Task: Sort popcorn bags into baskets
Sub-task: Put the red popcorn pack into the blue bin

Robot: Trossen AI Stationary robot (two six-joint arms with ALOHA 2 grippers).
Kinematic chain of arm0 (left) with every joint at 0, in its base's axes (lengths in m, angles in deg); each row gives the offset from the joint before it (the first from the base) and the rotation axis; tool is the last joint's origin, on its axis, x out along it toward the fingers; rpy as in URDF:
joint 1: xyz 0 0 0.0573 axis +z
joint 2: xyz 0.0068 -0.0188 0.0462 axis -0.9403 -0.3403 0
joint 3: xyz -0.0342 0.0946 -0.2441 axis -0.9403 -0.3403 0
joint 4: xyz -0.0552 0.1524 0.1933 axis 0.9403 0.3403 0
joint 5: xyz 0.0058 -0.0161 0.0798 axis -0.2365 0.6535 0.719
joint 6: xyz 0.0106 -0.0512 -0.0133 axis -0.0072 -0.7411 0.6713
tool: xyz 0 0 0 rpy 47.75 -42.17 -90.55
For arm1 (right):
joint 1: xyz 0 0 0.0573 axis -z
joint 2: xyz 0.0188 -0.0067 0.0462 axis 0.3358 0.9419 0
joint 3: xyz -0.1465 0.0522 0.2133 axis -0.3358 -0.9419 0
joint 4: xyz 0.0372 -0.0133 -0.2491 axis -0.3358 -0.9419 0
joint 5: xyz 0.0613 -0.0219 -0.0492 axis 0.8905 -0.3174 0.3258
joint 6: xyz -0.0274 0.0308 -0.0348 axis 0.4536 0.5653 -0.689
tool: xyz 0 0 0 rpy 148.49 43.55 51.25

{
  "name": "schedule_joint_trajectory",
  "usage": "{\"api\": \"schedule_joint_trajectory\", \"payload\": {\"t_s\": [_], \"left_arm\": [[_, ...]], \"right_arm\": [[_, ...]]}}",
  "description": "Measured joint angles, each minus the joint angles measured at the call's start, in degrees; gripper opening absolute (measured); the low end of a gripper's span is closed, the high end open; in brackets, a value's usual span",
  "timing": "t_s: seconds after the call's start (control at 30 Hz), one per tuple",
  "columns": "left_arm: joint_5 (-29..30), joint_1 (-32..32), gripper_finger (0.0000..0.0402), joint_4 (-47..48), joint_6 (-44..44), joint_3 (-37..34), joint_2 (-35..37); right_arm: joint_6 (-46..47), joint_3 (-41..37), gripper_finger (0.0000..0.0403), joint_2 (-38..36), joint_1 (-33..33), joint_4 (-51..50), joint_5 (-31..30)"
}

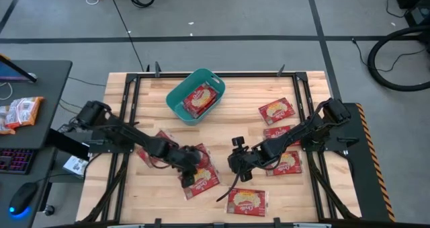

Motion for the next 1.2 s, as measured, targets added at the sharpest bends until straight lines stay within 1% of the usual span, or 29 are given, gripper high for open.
{"api": "schedule_joint_trajectory", "payload": {"t_s": [0.13, 0.3, 0.4, 0.5, 0.63, 0.7, 0.87, 0.97, 1.1, 1.2], "left_arm": [[4.9, -1.1, 0.0108, 5.7, 4.7, 5.1, -3.9], [9.6, -3.0, 0.0138, 7.3, 13.6, 7.9, -8.5], [13.1, -4.0, 0.0141, 6.8, 16.9, 8.0, -10.8], [18.1, -4.3, 0.0141, 6.0, 17.2, 8.3, -12.3], [24.4, -3.1, 0.0141, 4.7, 17.2, 8.1, -13.0], [26.0, -2.0, 0.0141, 2.6, 17.1, 8.0, -13.2], [26.7, 1.7, 0.0141, -4.1, 16.5, 7.9, -14.2], [25.7, 3.9, 0.0141, -5.3, 15.3, 7.8, -14.2], [19.4, 5.6, 0.0141, -4.7, 15.7, 7.8, -11.6], [15.1, 5.7, 0.0141, -3.6, 15.8, 7.9, -9.7]], "right_arm": [[0.9, 0.0, 0.0126, 0.0, 0.0, 0.0, 0.0], [0.9, 0.0, 0.0126, 0.0, 0.0, 0.0, 0.2], [0.9, 0.0, 0.0126, 0.0, 0.0, 0.0, 1.5], [0.9, 0.0, 0.0126, 0.0, 0.0, 0.0, 2.3], [-0.7, 0.0, 0.0126, 0.0, -0.1, 0.4, 2.3], [-1.7, 0.0, 0.0126, 0.0, -0.4, 1.1, 1.5], [-4.9, 0.0, 0.0126, 0.0, -2.4, 2.5, -1.4], [-7.1, 0.0, 0.0126, 0.0, -3.7, 3.2, -2.8], [-11.4, 0.0, 0.0126, 0.0, -6.0, 6.1, -2.8], [-13.2, 0.0, 0.0126, 0.0, -6.9, 10.0, -2.8]]}}
